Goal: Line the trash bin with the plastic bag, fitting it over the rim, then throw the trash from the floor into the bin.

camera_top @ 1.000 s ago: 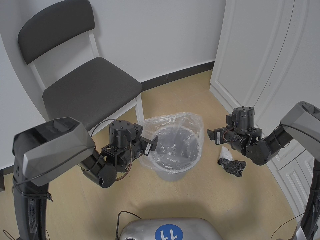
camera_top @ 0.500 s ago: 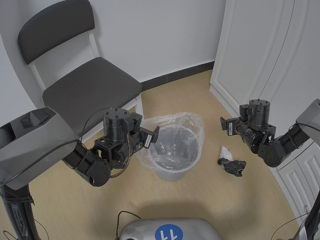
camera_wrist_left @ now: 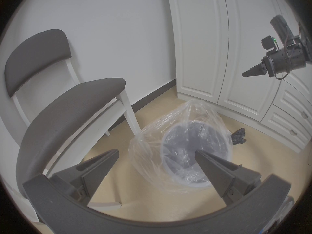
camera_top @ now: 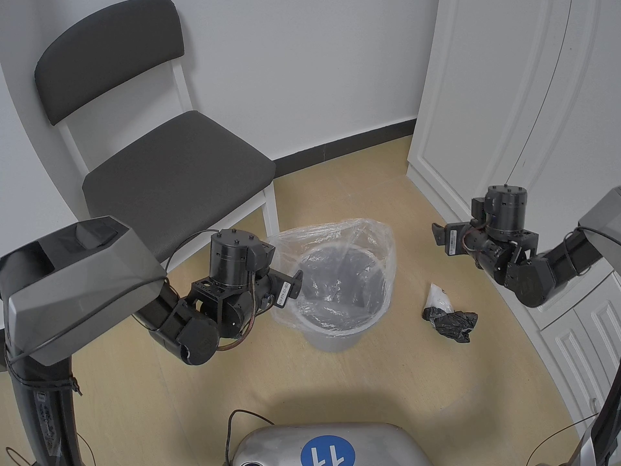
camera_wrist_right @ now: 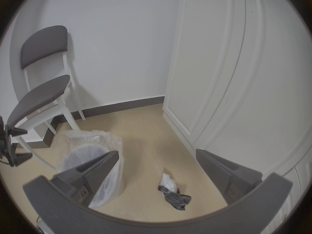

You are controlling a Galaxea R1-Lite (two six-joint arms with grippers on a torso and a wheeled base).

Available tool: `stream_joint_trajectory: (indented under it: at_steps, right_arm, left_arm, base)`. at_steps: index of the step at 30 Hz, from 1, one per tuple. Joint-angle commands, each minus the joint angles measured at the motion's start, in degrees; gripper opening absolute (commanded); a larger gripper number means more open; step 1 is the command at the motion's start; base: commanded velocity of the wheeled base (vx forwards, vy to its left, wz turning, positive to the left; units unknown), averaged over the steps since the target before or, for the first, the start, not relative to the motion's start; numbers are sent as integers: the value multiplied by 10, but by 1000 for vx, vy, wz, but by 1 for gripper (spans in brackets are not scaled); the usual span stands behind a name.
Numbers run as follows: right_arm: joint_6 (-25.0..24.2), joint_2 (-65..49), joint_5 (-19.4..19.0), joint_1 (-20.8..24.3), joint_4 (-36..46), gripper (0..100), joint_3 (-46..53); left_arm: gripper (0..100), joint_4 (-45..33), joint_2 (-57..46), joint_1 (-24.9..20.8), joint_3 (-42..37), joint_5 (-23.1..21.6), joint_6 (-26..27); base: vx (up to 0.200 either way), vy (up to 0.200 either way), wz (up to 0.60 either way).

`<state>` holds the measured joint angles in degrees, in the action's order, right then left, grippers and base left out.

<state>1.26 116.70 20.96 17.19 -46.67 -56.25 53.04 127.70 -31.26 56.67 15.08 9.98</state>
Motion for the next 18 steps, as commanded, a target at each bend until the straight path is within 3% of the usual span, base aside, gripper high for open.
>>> stream_joint_trajectory:
  at_steps: [1,6,7,10,18]
  right_arm:
    - [-21,114,-34,0,78,100,-149]
    - [-23,157,-79,3,106,100,-213]
    - [-25,181,-88,4,119,100,-241]
    - [-32,214,-89,4,130,100,-284]
    - [-63,257,-93,7,131,100,-321]
  left_arm:
    - [100,-41,84,21,96,1,-12]
    - [100,-77,122,23,163,29,-39]
    - [100,-84,135,24,186,54,-50]
    - [100,-86,146,27,198,74,-65]
    - [100,-86,163,28,201,76,-82]
  base:
    - [0,0,0]
    - [0,0,0]
    - [0,0,0]
    - [0,0,0]
    - [0,0,0]
